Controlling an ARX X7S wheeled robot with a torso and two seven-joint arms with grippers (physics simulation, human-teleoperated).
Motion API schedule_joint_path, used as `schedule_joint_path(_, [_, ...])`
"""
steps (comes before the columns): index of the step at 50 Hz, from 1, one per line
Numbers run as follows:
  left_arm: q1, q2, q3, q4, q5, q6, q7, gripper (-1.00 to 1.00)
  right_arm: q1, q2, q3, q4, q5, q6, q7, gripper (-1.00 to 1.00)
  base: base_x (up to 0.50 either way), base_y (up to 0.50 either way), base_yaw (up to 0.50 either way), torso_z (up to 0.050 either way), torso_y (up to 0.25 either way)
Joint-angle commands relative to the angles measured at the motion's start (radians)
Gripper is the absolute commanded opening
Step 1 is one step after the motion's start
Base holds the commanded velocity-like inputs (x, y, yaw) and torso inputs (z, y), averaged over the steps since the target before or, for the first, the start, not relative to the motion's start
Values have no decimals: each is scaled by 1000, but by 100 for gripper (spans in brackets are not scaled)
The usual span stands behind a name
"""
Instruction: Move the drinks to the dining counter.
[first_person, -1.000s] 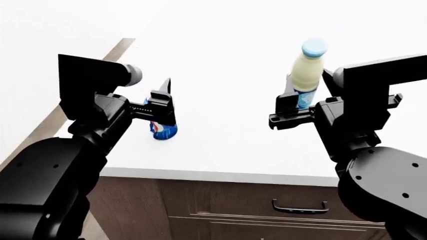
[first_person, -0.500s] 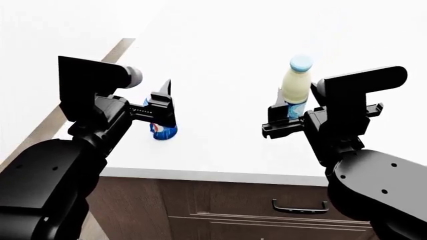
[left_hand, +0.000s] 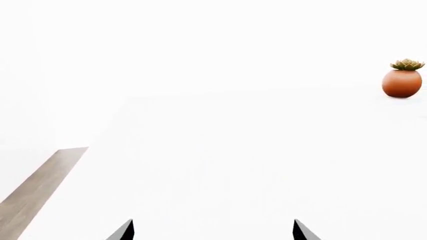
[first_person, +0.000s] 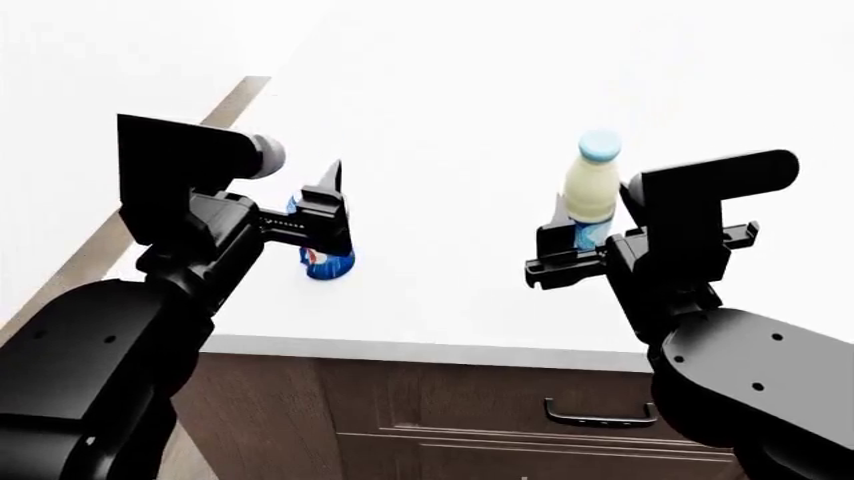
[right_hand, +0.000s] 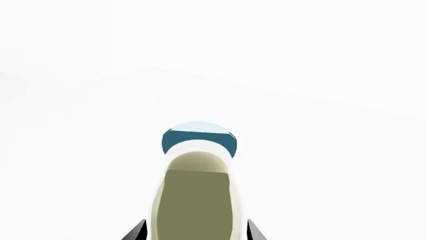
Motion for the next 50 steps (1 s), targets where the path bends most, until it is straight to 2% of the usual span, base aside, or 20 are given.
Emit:
schedule_joint_path(1, [3, -2, -1, -1, -10, 2, -8, 100, 1, 3, 10, -1, -23, 7, -5, -100, 0, 0, 0, 0, 0])
schedule_joint_path(19, [5, -8, 3, -4, -25, 11, -19, 100, 8, 4, 7, -3, -16, 22, -1, -100, 0, 0, 0, 1, 1])
schedule_joint_path(20, [5, -8, 3, -6, -26, 12, -20, 100, 11, 4, 5, -1, -16, 29, 5, 100, 0, 0, 0, 0, 0])
schedule_joint_path(50, [15, -17, 2, -8, -52, 22, -38, 100, 14, 8, 11, -9, -4, 39, 23, 100, 0, 0, 0, 0, 0])
